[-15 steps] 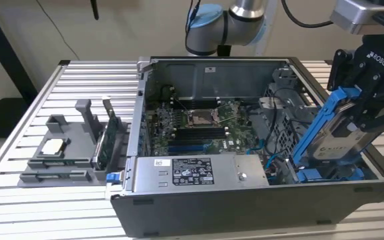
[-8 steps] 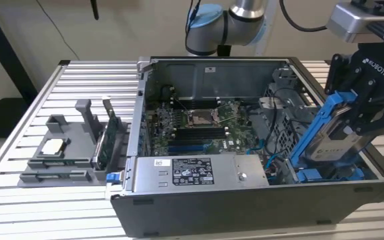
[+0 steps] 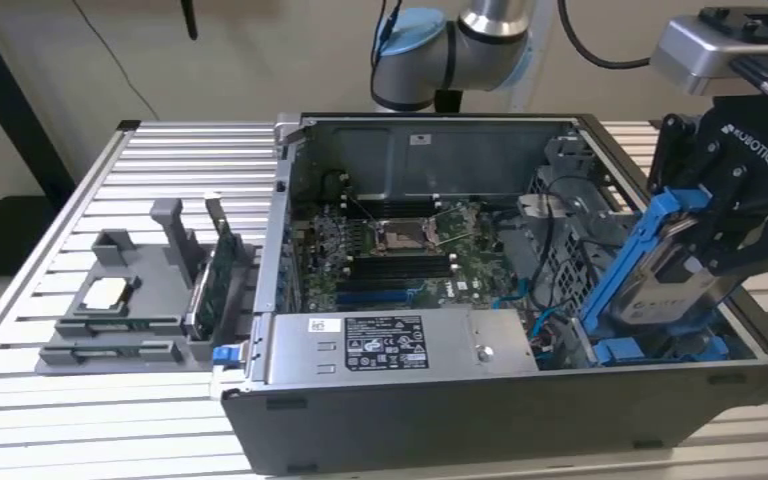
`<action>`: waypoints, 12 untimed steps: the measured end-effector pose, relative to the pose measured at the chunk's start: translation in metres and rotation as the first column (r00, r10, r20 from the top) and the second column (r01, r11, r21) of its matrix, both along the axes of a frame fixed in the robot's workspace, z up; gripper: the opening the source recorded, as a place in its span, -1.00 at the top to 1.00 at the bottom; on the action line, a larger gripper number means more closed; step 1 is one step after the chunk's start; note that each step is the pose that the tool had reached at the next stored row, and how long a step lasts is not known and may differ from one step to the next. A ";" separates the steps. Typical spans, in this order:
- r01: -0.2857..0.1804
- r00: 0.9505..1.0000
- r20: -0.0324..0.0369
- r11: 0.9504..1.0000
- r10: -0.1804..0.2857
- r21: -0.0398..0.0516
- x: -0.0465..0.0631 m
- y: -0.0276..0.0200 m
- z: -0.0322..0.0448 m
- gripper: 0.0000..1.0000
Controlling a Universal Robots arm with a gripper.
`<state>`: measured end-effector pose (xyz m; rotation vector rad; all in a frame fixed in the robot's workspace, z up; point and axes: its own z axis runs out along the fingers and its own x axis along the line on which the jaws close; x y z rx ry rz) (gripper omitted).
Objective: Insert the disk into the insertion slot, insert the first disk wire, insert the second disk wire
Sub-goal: 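Insert the disk into the insertion slot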
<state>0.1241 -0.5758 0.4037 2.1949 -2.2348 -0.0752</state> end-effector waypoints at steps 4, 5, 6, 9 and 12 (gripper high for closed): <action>-0.001 1.000 0.001 1.000 0.001 0.004 0.001 0.0002 -0.0077 0.35; -0.001 1.000 -0.001 1.000 0.001 0.004 0.001 0.0000 -0.0081 0.35; -0.001 1.000 -0.004 1.000 0.001 0.001 0.001 0.0001 -0.0071 0.35; -0.001 1.000 -0.017 1.000 0.001 -0.002 0.002 0.0001 -0.0055 0.35; -0.001 0.999 -0.032 1.000 0.000 -0.005 0.008 0.0000 -0.0069 0.35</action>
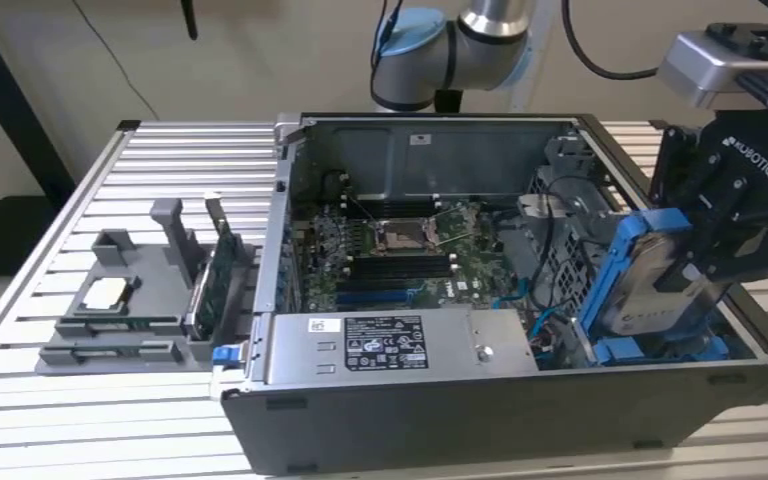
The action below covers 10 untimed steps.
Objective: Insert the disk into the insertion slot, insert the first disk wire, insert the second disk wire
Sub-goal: 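Insert the disk into the insertion slot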
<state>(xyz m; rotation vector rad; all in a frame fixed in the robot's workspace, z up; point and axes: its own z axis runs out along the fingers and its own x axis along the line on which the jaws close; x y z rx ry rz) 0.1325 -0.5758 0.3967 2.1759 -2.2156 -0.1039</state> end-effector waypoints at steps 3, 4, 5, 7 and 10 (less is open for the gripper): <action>0.000 1.000 -0.007 1.000 0.000 0.000 0.006 0.0000 -0.0032 0.35; 0.000 1.000 -0.007 1.000 0.000 0.000 0.006 0.0000 -0.0042 0.35; 0.000 1.000 -0.007 1.000 0.000 0.000 0.006 0.0000 -0.0042 0.35; 0.000 1.000 -0.008 1.000 0.000 0.000 0.006 0.0000 -0.0033 0.31; 0.000 1.000 -0.009 1.000 0.000 0.000 0.006 0.0002 0.0042 0.18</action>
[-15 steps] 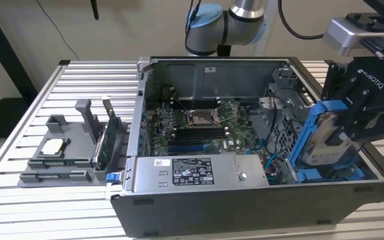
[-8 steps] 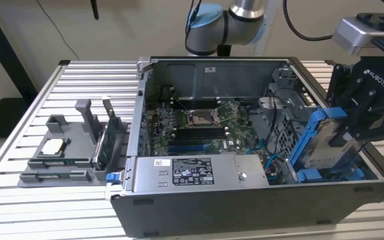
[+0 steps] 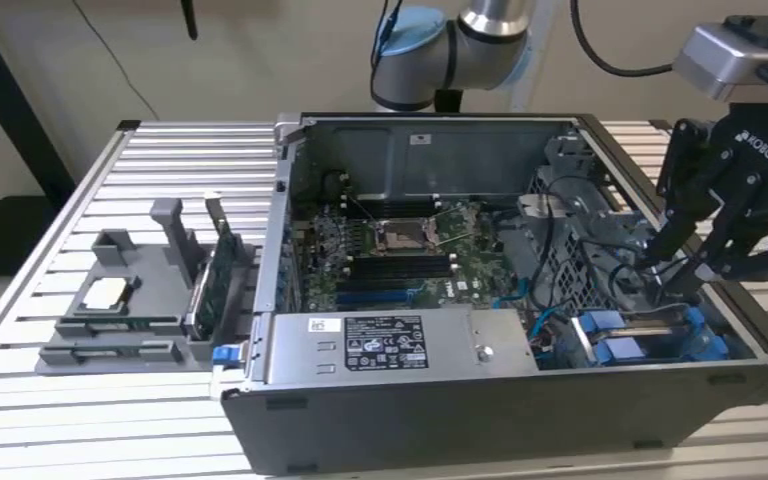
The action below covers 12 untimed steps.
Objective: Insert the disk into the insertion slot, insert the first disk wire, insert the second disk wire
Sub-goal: 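Insert the disk into the insertion slot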
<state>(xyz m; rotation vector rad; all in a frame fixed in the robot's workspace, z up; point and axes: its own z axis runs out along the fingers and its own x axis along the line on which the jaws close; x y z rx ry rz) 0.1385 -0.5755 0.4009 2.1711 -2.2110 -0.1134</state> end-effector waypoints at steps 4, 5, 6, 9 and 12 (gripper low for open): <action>0.000 1.000 0.004 1.000 0.000 0.005 0.000 0.0006 0.0012 0.18; 0.000 1.000 0.010 1.000 0.000 0.008 -0.001 0.0007 0.0010 0.18; -0.001 1.000 0.018 1.000 0.001 0.013 -0.001 0.0007 0.0007 0.18; -0.002 0.999 0.047 1.000 0.001 0.022 -0.003 0.0006 -0.0004 0.18; -0.003 0.998 0.064 1.000 0.002 0.025 -0.004 0.0006 -0.0008 0.18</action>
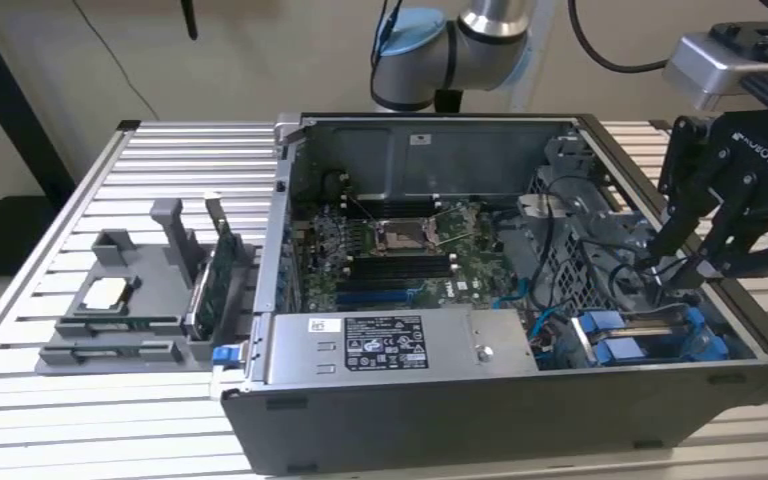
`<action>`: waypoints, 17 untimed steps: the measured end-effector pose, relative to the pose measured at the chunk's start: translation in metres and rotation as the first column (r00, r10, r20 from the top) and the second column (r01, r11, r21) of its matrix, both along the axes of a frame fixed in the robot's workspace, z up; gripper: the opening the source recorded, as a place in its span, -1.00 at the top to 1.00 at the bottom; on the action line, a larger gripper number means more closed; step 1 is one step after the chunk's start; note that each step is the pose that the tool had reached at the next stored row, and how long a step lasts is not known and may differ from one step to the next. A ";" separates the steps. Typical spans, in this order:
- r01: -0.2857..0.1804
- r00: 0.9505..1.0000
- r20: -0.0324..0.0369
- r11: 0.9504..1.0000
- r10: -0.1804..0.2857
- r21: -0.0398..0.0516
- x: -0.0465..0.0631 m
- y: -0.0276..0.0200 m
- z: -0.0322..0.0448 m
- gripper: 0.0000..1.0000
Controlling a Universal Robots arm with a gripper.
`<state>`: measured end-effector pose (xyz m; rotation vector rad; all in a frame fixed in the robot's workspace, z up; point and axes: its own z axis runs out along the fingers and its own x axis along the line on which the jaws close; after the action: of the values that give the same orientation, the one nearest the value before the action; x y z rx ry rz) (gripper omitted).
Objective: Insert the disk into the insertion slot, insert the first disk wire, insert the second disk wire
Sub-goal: 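Insert the disk into the insertion slot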
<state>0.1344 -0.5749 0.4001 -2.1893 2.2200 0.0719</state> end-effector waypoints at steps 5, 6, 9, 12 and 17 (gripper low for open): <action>0.000 1.000 0.003 1.000 0.000 0.001 -0.002 0.0001 -0.0001 0.18; 0.000 1.000 0.007 1.000 0.000 0.002 -0.004 0.0001 0.0000 0.18; 0.000 0.999 0.033 1.000 0.000 0.008 -0.010 0.0000 -0.0001 0.18; -0.001 0.998 0.067 1.000 0.000 0.012 -0.017 0.0000 -0.0006 0.18; -0.003 0.994 0.111 0.999 -0.001 0.032 -0.024 0.0004 -0.0018 0.18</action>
<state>0.1100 -0.5745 0.3983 -2.1232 2.1444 -0.0138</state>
